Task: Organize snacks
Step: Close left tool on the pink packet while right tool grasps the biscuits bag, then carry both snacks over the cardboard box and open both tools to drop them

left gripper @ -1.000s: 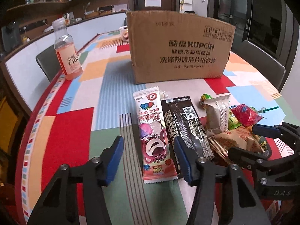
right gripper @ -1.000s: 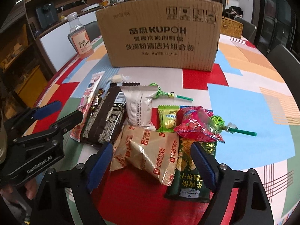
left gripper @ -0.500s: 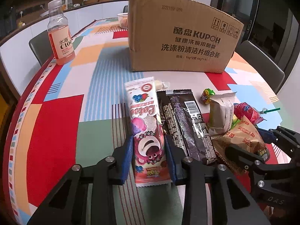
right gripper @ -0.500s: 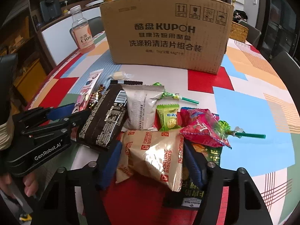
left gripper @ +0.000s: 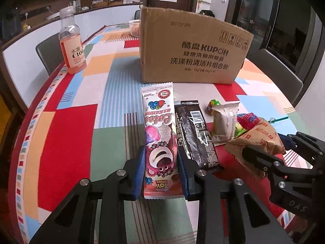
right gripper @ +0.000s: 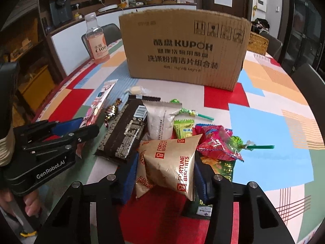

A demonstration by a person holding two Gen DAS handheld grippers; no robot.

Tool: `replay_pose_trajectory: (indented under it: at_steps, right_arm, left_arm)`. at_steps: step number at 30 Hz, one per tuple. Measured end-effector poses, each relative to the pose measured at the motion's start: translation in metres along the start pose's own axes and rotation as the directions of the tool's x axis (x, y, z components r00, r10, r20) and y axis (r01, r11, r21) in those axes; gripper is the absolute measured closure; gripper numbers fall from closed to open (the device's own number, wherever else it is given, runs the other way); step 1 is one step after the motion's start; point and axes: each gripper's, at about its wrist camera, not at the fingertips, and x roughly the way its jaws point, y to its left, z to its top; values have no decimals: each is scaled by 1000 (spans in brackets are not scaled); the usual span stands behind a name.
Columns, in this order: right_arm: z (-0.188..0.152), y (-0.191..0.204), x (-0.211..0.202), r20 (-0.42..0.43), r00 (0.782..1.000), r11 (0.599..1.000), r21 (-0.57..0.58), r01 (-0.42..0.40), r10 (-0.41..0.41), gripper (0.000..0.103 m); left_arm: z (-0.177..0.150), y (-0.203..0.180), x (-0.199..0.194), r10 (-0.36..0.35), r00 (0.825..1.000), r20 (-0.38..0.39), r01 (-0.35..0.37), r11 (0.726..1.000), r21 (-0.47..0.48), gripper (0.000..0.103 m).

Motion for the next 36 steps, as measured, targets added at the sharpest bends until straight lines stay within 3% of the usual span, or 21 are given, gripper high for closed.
replay_pose_trajectory:
  at_steps: [7,15,26,36]
  right_arm:
    - [12,0,-22,63,998,1000,-6,0,0,52]
    - [45,-12,-47,169,986,1000,0,-3,3,52]
    - [110,-35,-56,284,959,1000,2,5,-5,52]
    - [174,-47,-47,319,948,1000,-3,14,-12,52]
  left_arm:
    - [13,-7,-30,16,998,62,-16,1000,7,72]
    - [50,-16,-54,28,987,159,-33,999,29,73]
    - [114,-23,-55,8,974,225,-20,998,52,73]
    - [178,-23,-47,31,966,257,-53,995,80,73]
